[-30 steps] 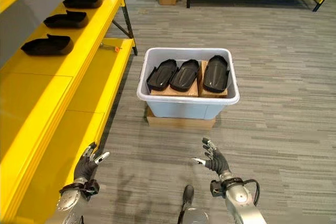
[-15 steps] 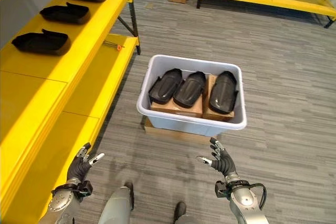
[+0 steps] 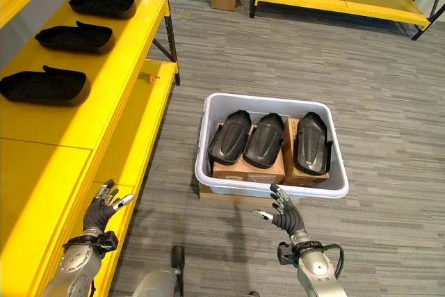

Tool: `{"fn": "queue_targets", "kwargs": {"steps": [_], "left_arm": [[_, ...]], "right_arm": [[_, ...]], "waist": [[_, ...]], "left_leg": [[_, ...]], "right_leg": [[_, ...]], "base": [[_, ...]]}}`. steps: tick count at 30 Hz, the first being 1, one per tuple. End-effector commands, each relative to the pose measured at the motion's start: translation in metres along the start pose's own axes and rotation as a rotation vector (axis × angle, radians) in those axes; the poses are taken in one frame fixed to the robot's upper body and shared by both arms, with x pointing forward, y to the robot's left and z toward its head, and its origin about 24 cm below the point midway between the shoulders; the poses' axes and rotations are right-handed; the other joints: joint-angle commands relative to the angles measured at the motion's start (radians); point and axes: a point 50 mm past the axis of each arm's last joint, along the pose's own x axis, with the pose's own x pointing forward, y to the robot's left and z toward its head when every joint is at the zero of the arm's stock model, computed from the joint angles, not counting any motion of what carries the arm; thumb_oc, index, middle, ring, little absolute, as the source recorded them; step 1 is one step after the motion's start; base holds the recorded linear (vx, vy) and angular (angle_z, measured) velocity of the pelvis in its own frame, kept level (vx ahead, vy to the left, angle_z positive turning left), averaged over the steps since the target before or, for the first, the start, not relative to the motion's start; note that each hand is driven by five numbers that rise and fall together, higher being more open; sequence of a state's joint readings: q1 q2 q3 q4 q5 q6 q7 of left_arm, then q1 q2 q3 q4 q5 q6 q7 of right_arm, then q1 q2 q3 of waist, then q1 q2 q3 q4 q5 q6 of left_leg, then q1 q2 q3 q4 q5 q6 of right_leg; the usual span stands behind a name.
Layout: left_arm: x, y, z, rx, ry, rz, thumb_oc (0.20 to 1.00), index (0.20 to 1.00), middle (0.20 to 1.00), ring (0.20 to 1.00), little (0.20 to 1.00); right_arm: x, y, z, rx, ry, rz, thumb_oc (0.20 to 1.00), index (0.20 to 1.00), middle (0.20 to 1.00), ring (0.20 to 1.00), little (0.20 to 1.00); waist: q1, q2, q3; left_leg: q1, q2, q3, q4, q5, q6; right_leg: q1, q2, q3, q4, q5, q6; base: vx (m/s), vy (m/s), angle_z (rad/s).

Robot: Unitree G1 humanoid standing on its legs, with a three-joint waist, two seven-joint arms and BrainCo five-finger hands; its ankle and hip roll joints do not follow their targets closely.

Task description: Move parts from the plastic box to the shelf.

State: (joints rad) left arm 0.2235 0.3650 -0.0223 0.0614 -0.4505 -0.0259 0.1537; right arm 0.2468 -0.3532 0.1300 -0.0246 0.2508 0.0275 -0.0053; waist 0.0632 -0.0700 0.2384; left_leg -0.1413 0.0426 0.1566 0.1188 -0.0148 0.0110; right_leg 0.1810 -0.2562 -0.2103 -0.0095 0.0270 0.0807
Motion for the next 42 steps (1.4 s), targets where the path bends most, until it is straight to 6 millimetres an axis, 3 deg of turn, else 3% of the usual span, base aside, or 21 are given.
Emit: {"fn": "queue_targets", "kwargs": {"steps": [1, 2, 3, 4, 5, 6, 7, 8, 9, 10, 12, 15, 18, 21, 26, 34, 35, 36, 42], "left_arm": [[-0.001, 0.006, 0.009, 0.007, -0.053, 0.008, 1.0, 1.0, 1.0, 1.0, 1.0], [0.001, 0.006, 0.013, 0.016, -0.064, 0.003, 1.0, 1.0, 1.0, 1.0, 1.0], [0.001, 0.006, 0.013, 0.016, -0.065, 0.003, 1.0, 1.0, 1.0, 1.0, 1.0], [0.003, 0.006, 0.017, 0.042, -0.079, -0.009, 1.0, 1.0, 1.0, 1.0, 1.0], [0.002, 0.007, 0.017, 0.039, -0.078, -0.009, 1.0, 1.0, 1.0, 1.0, 1.0], [0.001, 0.008, 0.017, 0.035, -0.077, -0.011, 1.0, 1.0, 1.0, 1.0, 1.0], [0.001, 0.008, 0.017, 0.036, -0.077, -0.011, 1.0, 1.0, 1.0, 1.0, 1.0], [0.001, 0.009, 0.017, 0.03, -0.076, -0.009, 1.0, 1.0, 1.0, 1.0, 1.0], [0.0, 0.011, 0.017, 0.023, -0.078, 0.003, 1.0, 1.0, 1.0, 1.0, 1.0], [0.0, 0.011, 0.017, 0.023, -0.078, 0.003, 1.0, 1.0, 1.0, 1.0, 1.0], [-0.003, 0.016, 0.014, 0.01, -0.073, 0.031, 1.0, 1.0, 1.0, 1.0, 1.0], [-0.004, 0.017, 0.008, -0.016, -0.05, 0.041, 1.0, 1.0, 1.0, 1.0, 1.0], [-0.006, 0.016, 0.005, -0.032, -0.043, 0.041, 1.0, 1.0, 1.0, 1.0, 1.0], [-0.011, 0.015, 0.002, -0.088, -0.033, 0.039, 1.0, 1.0, 1.0, 1.0, 1.0], [-0.01, 0.008, 0.003, -0.141, -0.046, 0.024, 1.0, 1.0, 1.0, 1.0, 1.0], [-0.009, 0.006, 0.004, -0.159, -0.052, 0.023, 1.0, 1.0, 1.0, 1.0, 1.0], [-0.009, 0.005, 0.006, -0.159, -0.056, 0.019, 1.0, 1.0, 1.0, 1.0, 1.0], [-0.006, 0.001, 0.008, -0.165, -0.06, 0.006, 1.0, 1.0, 1.0, 1.0, 1.0], [-0.004, -0.002, 0.011, -0.146, -0.06, -0.02, 1.0, 1.0, 1.0, 1.0, 1.0]], "right_arm": [[0.006, -0.005, 0.015, -0.029, -0.076, 0.005, 1.0, 1.0, 1.0, 1.0, 1.0], [0.009, 0.001, 0.016, -0.02, -0.079, 0.032, 1.0, 1.0, 1.0, 1.0, 1.0], [0.009, 0.001, 0.016, -0.02, -0.08, 0.032, 1.0, 1.0, 1.0, 1.0, 1.0], [0.011, 0.007, 0.017, -0.012, -0.086, 0.066, 1.0, 1.0, 1.0, 1.0, 1.0], [0.011, 0.009, 0.017, -0.005, -0.086, 0.073, 1.0, 1.0, 1.0, 1.0, 1.0], [0.011, 0.011, 0.015, 0.011, -0.08, 0.075, 1.0, 1.0, 1.0, 1.0, 1.0], [0.011, 0.011, 0.015, 0.011, -0.08, 0.075, 1.0, 1.0, 1.0, 1.0, 1.0], [0.011, 0.011, 0.016, 0.018, -0.083, 0.075, 1.0, 1.0, 1.0, 1.0, 1.0], [0.011, 0.01, 0.018, 0.021, -0.091, 0.077, 1.0, 1.0, 1.0, 1.0, 1.0], [0.011, 0.01, 0.018, 0.021, -0.09, 0.077, 1.0, 1.0, 1.0, 1.0, 1.0], [0.011, 0.008, 0.021, -0.004, -0.101, 0.079, 1.0, 1.0, 1.0, 1.0, 1.0], [0.009, 0.006, 0.027, -0.021, -0.126, 0.086, 1.0, 1.0, 1.0, 1.0, 1.0], [0.009, 0.0, 0.031, -0.04, -0.141, 0.077, 1.0, 1.0, 1.0, 1.0, 1.0], [0.007, -0.009, 0.04, -0.045, -0.181, 0.043, 1.0, 1.0, 1.0, 1.0, 1.0], [0.008, -0.021, 0.053, -0.079, -0.239, -0.014, 1.0, 1.0, 1.0, 1.0, 1.0], [0.01, -0.041, 0.069, -0.129, -0.304, -0.146, 1.0, 1.0, 1.0, 1.0, 1.0], [0.012, -0.044, 0.071, -0.119, -0.311, -0.168, 1.0, 1.0, 1.0, 1.0, 1.0], [0.018, -0.049, 0.071, 0.043, -0.308, -0.208, 1.0, 1.0, 1.0, 1.0, 1.0], [0.022, -0.066, 0.077, 0.072, -0.312, -0.276, 1.0, 1.0, 1.0, 1.0, 1.0]], "waist": [[0.002, 0.035, -0.079], [-0.003, 0.036, -0.073], [-0.002, 0.036, -0.074], [-0.028, 0.068, -0.035], [-0.03, 0.084, -0.026], [-0.033, 0.085, -0.03], [-0.035, 0.086, -0.029], [-0.032, 0.083, -0.029], [-0.037, 0.069, -0.019], [-0.037, 0.07, -0.018], [-0.043, 0.046, -0.007], [-0.041, 0.02, -0.018], [-0.043, 0.023, -0.03], [-0.045, 0.047, -0.042], [-0.049, 0.079, -0.043], [-0.052, 0.1, -0.024], [-0.052, 0.101, -0.015], [-0.048, 0.095, 0.012], [-0.039, 0.08, 0.046]], "left_leg": [[-0.042, 0.059, -0.086, 0.0, 0.037, -0.056], [-0.038, 0.036, -0.092, 0.011, 0.015, -0.033], [-0.04, 0.036, -0.091, 0.012, 0.015, -0.032], [0.008, 0.02, -0.097, -0.011, 0.0, 0.009], [0.027, 0.027, -0.088, -0.027, -0.006, 0.012], [0.045, 0.038, -0.089, -0.043, -0.014, -0.004], [0.047, 0.038, -0.09, -0.043, -0.014, -0.005], [0.048, 0.048, -0.09, -0.043, -0.021, -0.019], [0.05, 0.066, -0.093, -0.022, -0.043, -0.047], [0.051, 0.068, -0.093, -0.018, -0.047, -0.047], [0.07, 0.101, -0.091, 0.008, -0.068, -0.084], [0.076, 0.13, -0.091, 0.009, -0.063, -0.119], [0.085, 0.168, -0.098, -0.01, -0.043, -0.14], [0.097, 0.234, -0.095, -0.061, 0.008, -0.166], [0.108, 0.273, -0.082, -0.127, 0.074, -0.194], [0.089, 0.272, -0.071, -0.158, 0.09, -0.2], [0.081, 0.269, -0.069, -0.159, 0.088, -0.198], [0.045, 0.26, -0.07, -0.153, 0.088, -0.196], [0.004, 0.246, -0.076, -0.143, 0.086, -0.192]], "right_leg": [[-0.058, 0.007, 0.046, 0.148, -0.098, 0.085], [-0.099, 0.0, 0.072, 0.226, -0.055, 0.087], [-0.103, -0.001, 0.075, 0.23, -0.056, 0.087], [-0.237, 0.016, 0.104, 0.47, 0.052, 0.078], [-0.266, -0.021, 0.071, 0.495, 0.047, 0.077], [-0.261, -0.073, 0.052, 0.394, 0.036, 0.076], [-0.256, -0.072, 0.049, 0.391, 0.036, 0.076], [-0.264, -0.112, 0.04, 0.312, 0.044, 0.081], [-0.269, -0.16, 0.034, 0.174, 0.099, 0.105], [-0.262, -0.158, 0.031, 0.165, 0.103, 0.106], [-0.28, -0.195, 0.016, 0.104, 0.19, 0.152], [-0.252, -0.177, 0.002, 0.09, 0.149, 0.164], [-0.238, -0.145, -0.024, 0.089, 0.116, 0.158], [-0.216, -0.094, -0.074, 0.088, 0.025, 0.134], [-0.216, -0.057, -0.101, 0.086, -0.022, 0.121], [-0.249, -0.059, -0.1, 0.079, -0.02, 0.122], [-0.259, -0.063, -0.1, 0.079, -0.016, 0.124], [-0.297, -0.073, -0.091, 0.079, 0.001, 0.128], [-0.324, -0.089, -0.088, 0.067, 0.027, 0.135]], "base": [[0.12, 0.272, -0.01], [0.1, 0.209, -0.05], [0.11, 0.42, 0.07], [0.1, 0.352, 0.05], [0.21, 0.289, 0.22], [0.16, 0.004, -0.03], [0.15, -0.141, 0.04], [0.13, -0.249, -0.06], [0.14, -0.246, 0.09], [0.14, -0.253, 0.08], [0.16, -0.312, 0.05], [0.12, -0.261, 0.12], [0.1, -0.26, 0.22], [0.09, -0.228, -0.15], [0.04, -0.12, -0.03], [0.0, -0.02, 0.02], [-0.1, 0.016, 0.02], [-0.09, 0.014, -0.05], [-0.04, 0.014, -0.01]]}}
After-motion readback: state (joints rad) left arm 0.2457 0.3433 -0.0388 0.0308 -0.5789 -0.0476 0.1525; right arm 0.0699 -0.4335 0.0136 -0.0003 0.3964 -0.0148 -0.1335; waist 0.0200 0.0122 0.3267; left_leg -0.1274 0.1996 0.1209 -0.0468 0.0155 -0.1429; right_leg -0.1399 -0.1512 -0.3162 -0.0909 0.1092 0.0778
